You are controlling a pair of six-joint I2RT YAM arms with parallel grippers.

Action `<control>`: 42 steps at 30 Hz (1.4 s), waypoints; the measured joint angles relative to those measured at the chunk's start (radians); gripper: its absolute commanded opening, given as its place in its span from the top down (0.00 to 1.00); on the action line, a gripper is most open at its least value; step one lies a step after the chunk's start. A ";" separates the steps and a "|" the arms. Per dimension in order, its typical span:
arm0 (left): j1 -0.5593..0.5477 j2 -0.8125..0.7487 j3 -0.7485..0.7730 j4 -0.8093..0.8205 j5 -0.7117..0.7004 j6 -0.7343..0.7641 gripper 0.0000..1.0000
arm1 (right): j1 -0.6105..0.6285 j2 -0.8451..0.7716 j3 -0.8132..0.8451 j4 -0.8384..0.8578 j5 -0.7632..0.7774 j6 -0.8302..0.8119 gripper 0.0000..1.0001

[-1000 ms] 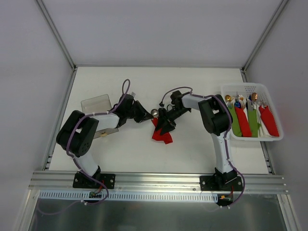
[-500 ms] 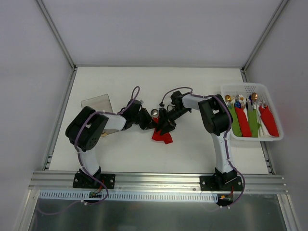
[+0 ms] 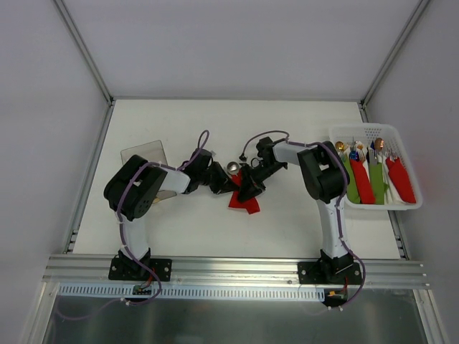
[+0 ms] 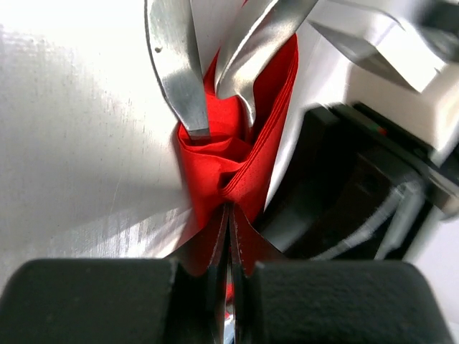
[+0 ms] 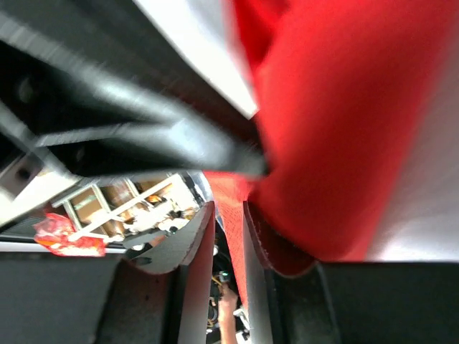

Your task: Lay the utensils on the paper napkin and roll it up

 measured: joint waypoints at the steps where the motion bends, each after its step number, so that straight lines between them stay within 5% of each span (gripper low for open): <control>1: 0.000 0.002 0.000 0.003 0.001 -0.003 1.00 | -0.002 -0.014 -0.003 -0.011 0.004 -0.010 0.76; 11: 0.002 0.011 0.000 -0.006 -0.003 -0.002 1.00 | -0.033 -0.169 -0.006 -0.114 0.021 -0.164 0.78; 30: 0.002 0.006 0.010 -0.024 -0.003 0.021 1.00 | -0.051 -0.082 -0.106 -0.134 0.140 -0.245 0.87; 42: -0.008 -0.165 0.005 0.003 -0.026 0.135 0.93 | -0.062 -0.056 -0.106 -0.151 0.129 -0.223 0.88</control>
